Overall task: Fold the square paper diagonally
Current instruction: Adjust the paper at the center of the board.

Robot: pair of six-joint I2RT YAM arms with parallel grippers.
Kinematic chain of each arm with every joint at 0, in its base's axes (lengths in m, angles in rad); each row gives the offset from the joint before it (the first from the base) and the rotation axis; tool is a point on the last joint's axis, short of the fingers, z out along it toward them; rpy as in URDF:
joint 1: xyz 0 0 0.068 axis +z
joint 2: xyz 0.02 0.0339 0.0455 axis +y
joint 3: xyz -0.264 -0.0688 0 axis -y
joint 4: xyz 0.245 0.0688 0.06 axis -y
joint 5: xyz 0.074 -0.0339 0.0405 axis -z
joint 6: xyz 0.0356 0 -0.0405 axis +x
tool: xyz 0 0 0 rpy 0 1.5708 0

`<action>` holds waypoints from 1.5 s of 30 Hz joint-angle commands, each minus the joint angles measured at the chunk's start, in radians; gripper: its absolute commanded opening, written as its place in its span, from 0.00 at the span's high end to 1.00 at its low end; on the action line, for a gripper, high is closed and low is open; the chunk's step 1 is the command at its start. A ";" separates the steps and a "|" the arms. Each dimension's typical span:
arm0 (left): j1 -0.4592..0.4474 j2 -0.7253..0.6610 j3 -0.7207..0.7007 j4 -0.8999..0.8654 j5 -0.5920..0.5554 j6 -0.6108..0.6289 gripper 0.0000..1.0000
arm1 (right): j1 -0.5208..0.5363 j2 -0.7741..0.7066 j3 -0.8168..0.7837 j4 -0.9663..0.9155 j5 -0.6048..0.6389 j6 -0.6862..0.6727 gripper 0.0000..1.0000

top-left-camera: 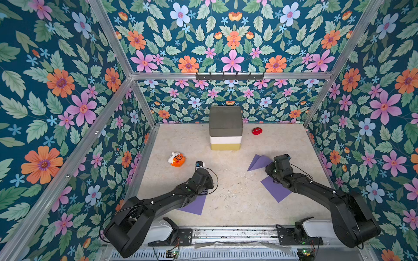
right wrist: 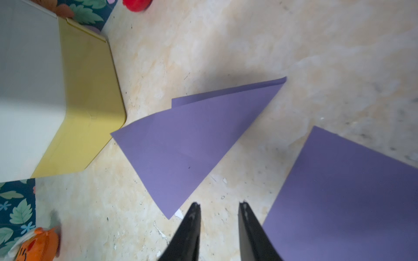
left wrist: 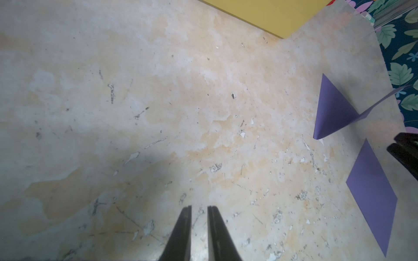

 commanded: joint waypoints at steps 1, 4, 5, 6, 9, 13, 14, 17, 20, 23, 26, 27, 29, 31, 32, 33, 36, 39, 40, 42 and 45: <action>0.002 0.009 -0.002 0.045 0.052 0.011 0.84 | 0.016 0.064 0.045 0.081 -0.037 -0.020 0.76; -0.001 0.026 -0.003 0.072 0.102 0.013 0.88 | 0.018 0.128 0.081 0.110 -0.050 -0.018 0.78; 0.000 0.032 -0.003 0.081 0.113 0.014 0.89 | 0.017 0.144 0.092 0.118 -0.051 -0.016 0.79; -0.004 0.039 0.000 0.087 0.123 0.015 0.90 | 0.018 0.163 0.102 0.127 -0.052 -0.015 0.80; -0.011 0.061 0.013 0.093 0.136 0.015 0.94 | 0.017 0.214 0.122 0.138 -0.048 -0.009 0.84; -0.020 0.092 0.035 0.105 0.159 0.021 0.98 | 0.018 0.259 0.133 0.147 -0.045 0.000 0.87; -0.023 0.100 0.040 0.106 0.163 0.023 0.98 | 0.017 0.284 0.134 0.149 -0.042 0.002 0.88; -0.035 0.129 0.066 0.112 0.171 0.022 1.00 | 0.017 0.323 0.138 0.155 -0.033 0.009 0.89; -0.040 0.159 0.094 0.134 0.187 0.009 1.00 | 0.017 0.356 0.146 0.166 -0.041 0.018 0.90; -0.039 0.199 0.134 0.166 0.211 -0.006 1.00 | 0.017 0.380 0.149 0.171 -0.051 0.030 0.92; -0.041 0.250 0.193 0.184 0.226 -0.019 1.00 | 0.017 0.383 0.142 0.176 -0.053 0.045 0.92; -0.041 0.270 0.212 0.197 0.230 -0.027 1.00 | 0.017 0.381 0.137 0.179 -0.053 0.050 0.92; -0.042 0.314 0.256 0.227 0.251 -0.042 1.00 | 0.017 0.376 0.127 0.182 -0.054 0.063 0.92; -0.049 0.376 0.325 0.245 0.281 -0.047 1.00 | 0.017 0.368 0.110 0.188 -0.054 0.084 0.92; -0.055 0.404 0.358 0.246 0.291 -0.048 1.00 | 0.017 0.363 0.104 0.193 -0.054 0.092 0.92; -0.065 0.434 0.400 0.245 0.296 -0.049 1.00 | 0.017 0.359 0.096 0.195 -0.053 0.103 0.92; -0.094 0.526 0.515 0.231 0.291 -0.044 1.00 | 0.017 0.351 0.084 0.198 -0.058 0.133 0.92; -0.106 0.618 0.608 0.230 0.306 -0.057 1.00 | 0.017 0.350 0.074 0.218 -0.070 0.158 0.93; -0.112 0.645 0.633 0.235 0.314 -0.065 1.00 | 0.017 0.350 0.071 0.223 -0.073 0.169 0.94; -0.124 0.692 0.681 0.235 0.320 -0.071 1.00 | 0.017 0.352 0.064 0.239 -0.081 0.183 0.95; -0.142 0.760 0.746 0.225 0.322 -0.077 1.00 | 0.017 0.354 0.062 0.248 -0.085 0.190 0.95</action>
